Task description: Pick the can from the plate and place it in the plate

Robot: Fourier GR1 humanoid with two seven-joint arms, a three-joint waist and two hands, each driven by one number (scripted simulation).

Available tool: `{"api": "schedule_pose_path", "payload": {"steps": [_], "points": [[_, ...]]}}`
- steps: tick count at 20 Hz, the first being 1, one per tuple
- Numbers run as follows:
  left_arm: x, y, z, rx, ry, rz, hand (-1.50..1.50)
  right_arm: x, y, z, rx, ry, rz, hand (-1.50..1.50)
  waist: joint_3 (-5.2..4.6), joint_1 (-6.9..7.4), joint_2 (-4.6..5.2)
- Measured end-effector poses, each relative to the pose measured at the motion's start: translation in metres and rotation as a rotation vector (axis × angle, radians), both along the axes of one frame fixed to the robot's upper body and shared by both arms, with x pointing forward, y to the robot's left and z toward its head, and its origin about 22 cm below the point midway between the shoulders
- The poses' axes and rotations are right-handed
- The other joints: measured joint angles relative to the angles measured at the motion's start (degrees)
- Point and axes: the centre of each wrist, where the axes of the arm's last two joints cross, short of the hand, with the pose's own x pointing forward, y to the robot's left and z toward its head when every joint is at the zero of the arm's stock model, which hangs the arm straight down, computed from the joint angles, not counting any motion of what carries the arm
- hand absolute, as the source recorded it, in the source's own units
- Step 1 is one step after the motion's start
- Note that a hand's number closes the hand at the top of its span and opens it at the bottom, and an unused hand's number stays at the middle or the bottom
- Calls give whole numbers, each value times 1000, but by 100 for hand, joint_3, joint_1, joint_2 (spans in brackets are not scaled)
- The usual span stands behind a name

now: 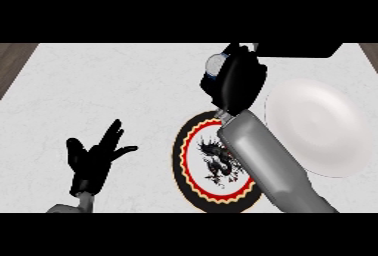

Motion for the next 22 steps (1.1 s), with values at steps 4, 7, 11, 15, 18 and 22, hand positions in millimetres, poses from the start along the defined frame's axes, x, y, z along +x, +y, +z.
{"api": "schedule_pose_path", "payload": {"steps": [4, 7, 11, 15, 18, 22], "points": [[-3, 4, 0, -1, 2, 16, 0, -2, -20, -3, 51, -100, -50, 150, 7, -94, 0], [-5, 6, 0, -4, -1, 24, 0, -5, -39, -14, 60, -152, -106, 150, 5, -143, 3], [-7, 9, 2, -8, 4, 29, 0, -8, -71, -27, 48, -213, -204, 150, -1, -190, 9], [-6, 10, 0, 0, -5, 37, 0, -12, -114, -45, 44, -259, -300, 150, 9, -210, 22], [-6, 9, 0, -2, -15, 25, 0, -16, -145, -61, 63, -271, -360, 150, 8, -181, 30], [-5, 7, 0, -7, -15, 24, 0, -18, -185, -73, 113, -285, -427, 150, 9, -143, 31]]}}
